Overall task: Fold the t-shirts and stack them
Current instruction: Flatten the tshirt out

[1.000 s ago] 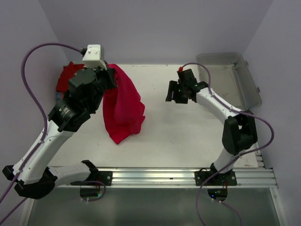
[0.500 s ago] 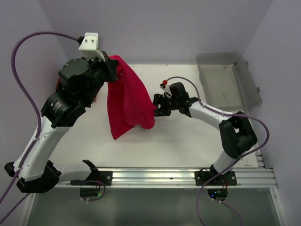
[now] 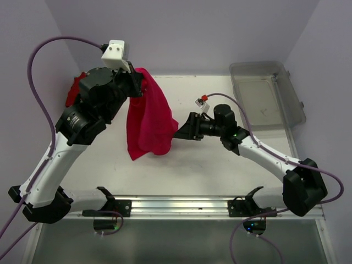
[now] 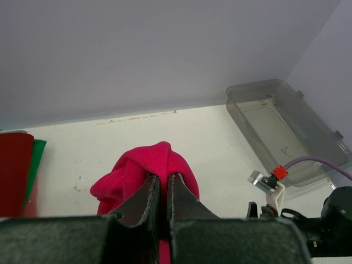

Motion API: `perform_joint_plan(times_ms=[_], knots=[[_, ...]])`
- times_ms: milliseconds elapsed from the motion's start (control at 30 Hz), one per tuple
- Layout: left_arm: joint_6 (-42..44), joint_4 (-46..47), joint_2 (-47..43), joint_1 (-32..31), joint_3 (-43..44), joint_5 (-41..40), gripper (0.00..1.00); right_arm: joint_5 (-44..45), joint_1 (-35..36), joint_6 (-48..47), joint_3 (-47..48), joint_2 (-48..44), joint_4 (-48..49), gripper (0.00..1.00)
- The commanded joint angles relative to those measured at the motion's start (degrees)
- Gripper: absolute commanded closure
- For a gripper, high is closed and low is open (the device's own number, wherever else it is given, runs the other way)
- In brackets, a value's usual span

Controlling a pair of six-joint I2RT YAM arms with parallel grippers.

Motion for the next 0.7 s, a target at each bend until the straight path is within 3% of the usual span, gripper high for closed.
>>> perform_joint_plan(times_ms=[0, 133, 233, 367, 567, 667], knots=[[-1.08, 3.38, -0.08, 0.04, -0.81, 1.84, 0.99, -1.88, 1.21, 2.24, -0.26, -3.2, 5.46, 0.37], [-1.61, 3.9, 0.36, 0.04, -0.55, 2.9, 0.99, 0.58, 4.55, -0.83, 1.49, -2.16, 3.27, 0.37], [-1.7, 4.08, 0.89, -0.05, 0.24, 3.16, 0.99, 7.25, 10.52, -6.17, 3.86, -1.37, -1.03, 0.36], [-3.36, 4.26, 1.77, 0.04, 0.59, 7.19, 0.99, 23.56, 19.39, -12.7, 10.79, 2.06, -10.09, 0.36], [-6.17, 3.91, 1.68, 0.04, -1.07, 12.12, 1.0, 37.83, 22.13, -16.66, 20.01, 10.58, -19.14, 0.36], [-6.97, 3.91, 0.02, 0.04, -3.09, 12.39, 1.0, 53.62, 22.49, -16.23, 26.08, 14.61, -28.95, 0.36]])
